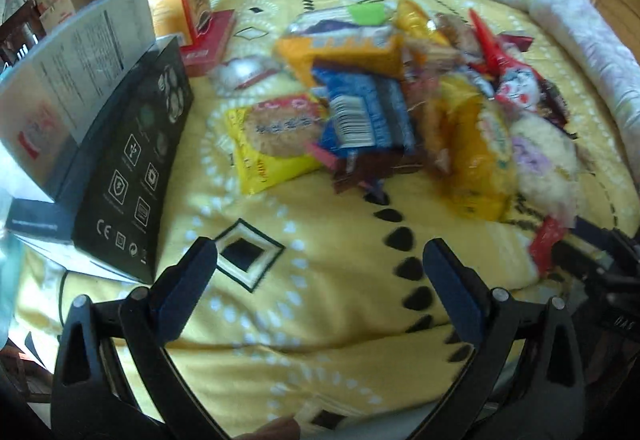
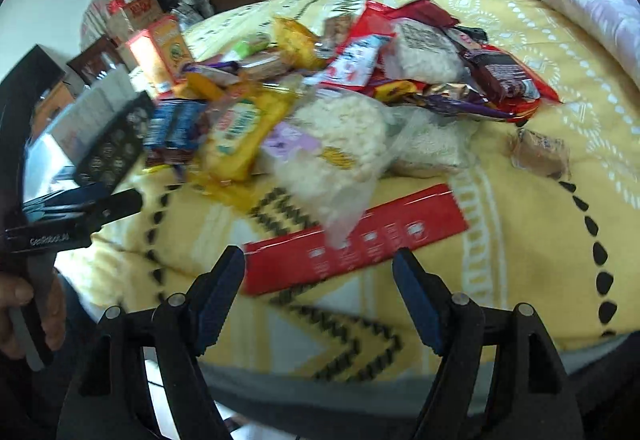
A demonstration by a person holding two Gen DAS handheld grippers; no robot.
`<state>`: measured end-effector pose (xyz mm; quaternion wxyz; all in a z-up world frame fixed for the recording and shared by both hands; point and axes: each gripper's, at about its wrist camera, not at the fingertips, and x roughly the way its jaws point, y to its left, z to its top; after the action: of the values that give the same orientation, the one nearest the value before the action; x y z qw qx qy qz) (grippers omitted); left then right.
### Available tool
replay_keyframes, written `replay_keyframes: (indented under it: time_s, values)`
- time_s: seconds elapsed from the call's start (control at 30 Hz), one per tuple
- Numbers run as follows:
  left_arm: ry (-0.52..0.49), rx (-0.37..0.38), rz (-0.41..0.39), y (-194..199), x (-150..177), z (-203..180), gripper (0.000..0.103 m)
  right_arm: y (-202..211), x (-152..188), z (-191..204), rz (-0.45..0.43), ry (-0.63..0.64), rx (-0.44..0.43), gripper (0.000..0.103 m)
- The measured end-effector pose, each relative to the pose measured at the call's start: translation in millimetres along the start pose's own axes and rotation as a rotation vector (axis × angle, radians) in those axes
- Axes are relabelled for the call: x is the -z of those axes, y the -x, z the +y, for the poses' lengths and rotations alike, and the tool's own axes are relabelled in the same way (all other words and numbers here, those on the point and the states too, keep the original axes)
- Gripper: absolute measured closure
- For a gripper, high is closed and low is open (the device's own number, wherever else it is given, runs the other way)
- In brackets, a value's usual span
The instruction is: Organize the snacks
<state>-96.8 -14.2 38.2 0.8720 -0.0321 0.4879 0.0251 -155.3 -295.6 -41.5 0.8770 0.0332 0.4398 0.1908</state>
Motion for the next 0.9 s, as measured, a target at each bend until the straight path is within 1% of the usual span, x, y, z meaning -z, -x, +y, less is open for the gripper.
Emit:
replay_keyframes:
  time_s: [0.07, 0.13, 0.23, 0.27, 0.3, 0.37, 0.47, 0.57, 0.6, 0.77, 0.9]
  values:
    - [0.011, -0.016, 0.011, -13, 0, 5, 0.0, -8, -3, -7, -0.008, -0.007, 0.028, 0.023]
    - [0.035, -0.013, 0.025, -26, 3, 10, 0.0, -10, -8, -13, -0.024, -0.034, 0.032, 0.021]
    - [0.052, -0.02, -0.009, -34, 6, 9, 0.0, -14, -17, -22, -0.041, -0.053, 0.054, 0.019]
    - [0.051, -0.03, -0.015, -35, 7, 8, 0.0, -17, -21, -23, -0.038, -0.057, 0.054, 0.016]
    - [0.053, -0.04, -0.021, -35, 7, 6, 0.0, -19, -23, -26, -0.026, -0.053, 0.059, 0.012]
    - [0.058, -0.052, -0.051, -36, 10, 5, 0.0, -23, -26, -31, 0.01, -0.054, 0.058, 0.009]
    - [0.078, -0.051, -0.09, -39, 11, 6, 0.0, -32, -26, -36, 0.066, -0.073, 0.041, 0.0]
    - [0.079, -0.06, -0.105, -41, 10, 5, 0.0, -38, -24, -33, 0.078, -0.063, 0.054, 0.0]
    - [0.081, -0.058, -0.109, -41, 10, 6, 0.0, -39, -23, -34, 0.1, -0.097, 0.039, 0.0]
    - [0.085, -0.05, -0.131, -41, 13, 8, 0.0, -39, -22, -45, 0.07, -0.158, -0.003, 0.0]
    - [0.086, -0.052, -0.143, -41, 16, 8, 0.0, -37, -21, -47, 0.059, -0.168, -0.01, 0.0]
